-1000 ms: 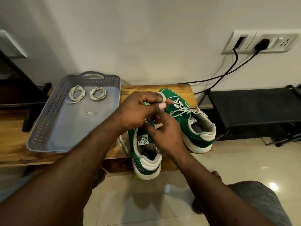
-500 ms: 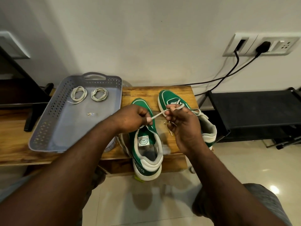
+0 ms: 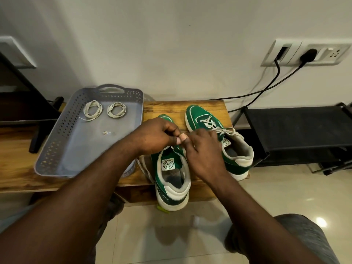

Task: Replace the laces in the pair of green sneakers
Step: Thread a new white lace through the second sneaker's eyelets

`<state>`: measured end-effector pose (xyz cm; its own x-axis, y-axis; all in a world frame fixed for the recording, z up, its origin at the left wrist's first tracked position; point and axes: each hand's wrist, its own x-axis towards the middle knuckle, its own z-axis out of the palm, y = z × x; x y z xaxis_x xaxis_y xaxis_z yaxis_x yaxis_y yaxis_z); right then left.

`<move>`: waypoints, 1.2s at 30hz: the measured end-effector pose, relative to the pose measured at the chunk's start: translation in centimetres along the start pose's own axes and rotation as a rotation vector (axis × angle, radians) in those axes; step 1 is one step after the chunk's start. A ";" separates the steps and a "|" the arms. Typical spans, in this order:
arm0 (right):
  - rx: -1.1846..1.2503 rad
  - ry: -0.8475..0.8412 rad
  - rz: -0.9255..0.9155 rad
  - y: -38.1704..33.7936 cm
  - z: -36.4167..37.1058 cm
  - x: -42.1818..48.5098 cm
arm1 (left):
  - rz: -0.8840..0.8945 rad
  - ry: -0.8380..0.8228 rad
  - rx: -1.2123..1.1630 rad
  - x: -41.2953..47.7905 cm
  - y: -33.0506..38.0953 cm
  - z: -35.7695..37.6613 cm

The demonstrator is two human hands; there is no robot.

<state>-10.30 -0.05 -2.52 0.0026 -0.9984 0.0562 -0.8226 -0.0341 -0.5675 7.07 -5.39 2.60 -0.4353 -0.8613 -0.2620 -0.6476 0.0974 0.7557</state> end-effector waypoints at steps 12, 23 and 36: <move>1.226 -0.026 0.114 1.5 -3.1 0.8 | -0.145 0.074 0.157 -0.6 -2.0 -3.3; 1.039 -0.048 0.132 1.7 -2.9 0.5 | -0.196 0.039 0.319 -0.8 -2.5 -3.7; 0.963 -0.085 0.063 1.0 -2.6 0.3 | 0.008 0.243 -0.044 -1.5 -0.2 -2.4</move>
<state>-12.59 -0.22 -0.96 0.0465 -0.9983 -0.0352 -0.0042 0.0351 -0.9994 9.36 -5.34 4.31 -0.2742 -0.9556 -0.1079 -0.6143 0.0877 0.7842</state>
